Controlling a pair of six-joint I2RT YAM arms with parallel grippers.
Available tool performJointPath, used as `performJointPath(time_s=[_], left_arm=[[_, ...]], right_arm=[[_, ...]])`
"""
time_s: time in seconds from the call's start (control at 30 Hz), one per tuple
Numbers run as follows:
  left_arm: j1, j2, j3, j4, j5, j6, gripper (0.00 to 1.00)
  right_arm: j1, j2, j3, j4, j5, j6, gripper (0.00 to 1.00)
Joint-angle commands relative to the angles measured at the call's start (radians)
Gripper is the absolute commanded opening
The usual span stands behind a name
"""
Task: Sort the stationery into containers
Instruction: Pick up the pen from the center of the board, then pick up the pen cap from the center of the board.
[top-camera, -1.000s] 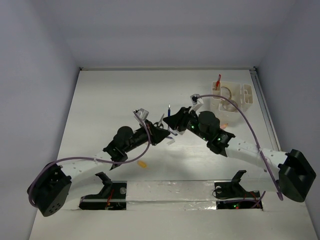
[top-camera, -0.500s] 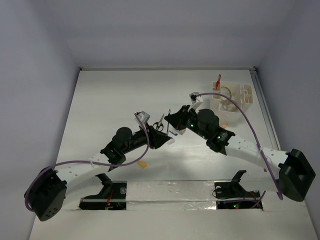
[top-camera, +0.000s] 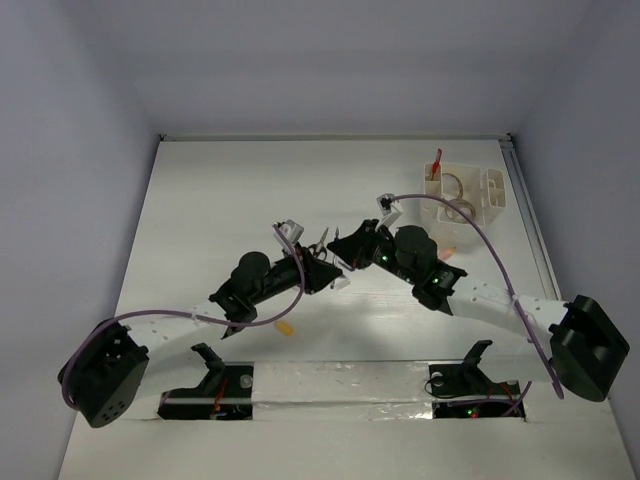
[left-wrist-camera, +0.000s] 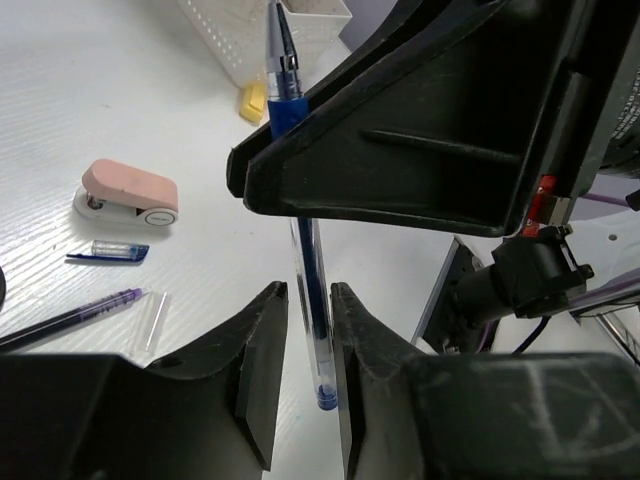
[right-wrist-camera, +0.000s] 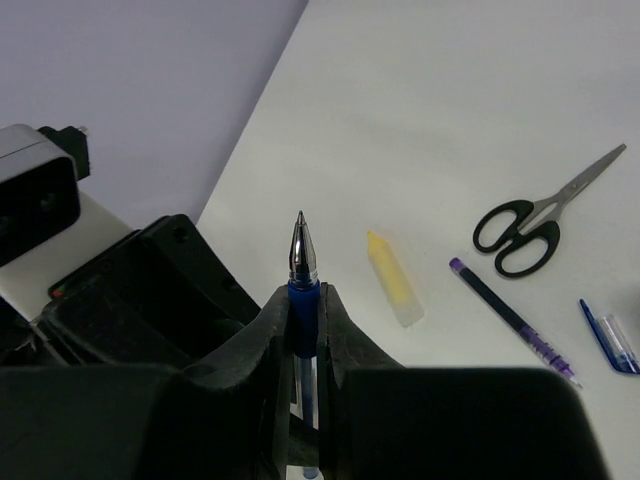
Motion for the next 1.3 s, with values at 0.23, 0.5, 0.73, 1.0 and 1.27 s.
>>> performJointPath(time_s=[0.23, 0.5, 0.73, 1.0, 1.27], left_arm=[[-0.004, 0.03, 0.043, 0.093, -0.022, -0.015, 0.0], [-0.004, -0.04, 0.054, -0.053, -0.117, 0.055, 0.0], [0.027, -0.077, 0.072, -0.153, -0.197, 0.109, 0.0], [0.058, -0.142, 0.029, -0.159, -0.237, 0.143, 0.0], [0.058, -0.186, -0.001, -0.168, -0.251, 0.14, 0.0]], right_arm=[[-0.002, 0.002, -0.006, 0.088, -0.046, 0.02, 0.02], [-0.002, -0.103, -0.003, -0.113, 0.008, -0.074, 0.47], [-0.002, -0.201, -0.028, -0.277, 0.067, -0.109, 0.29], [-0.002, -0.002, 0.044, -0.464, 0.104, -0.105, 0.05], [-0.047, 0.227, 0.138, -0.449, 0.115, -0.082, 0.23]])
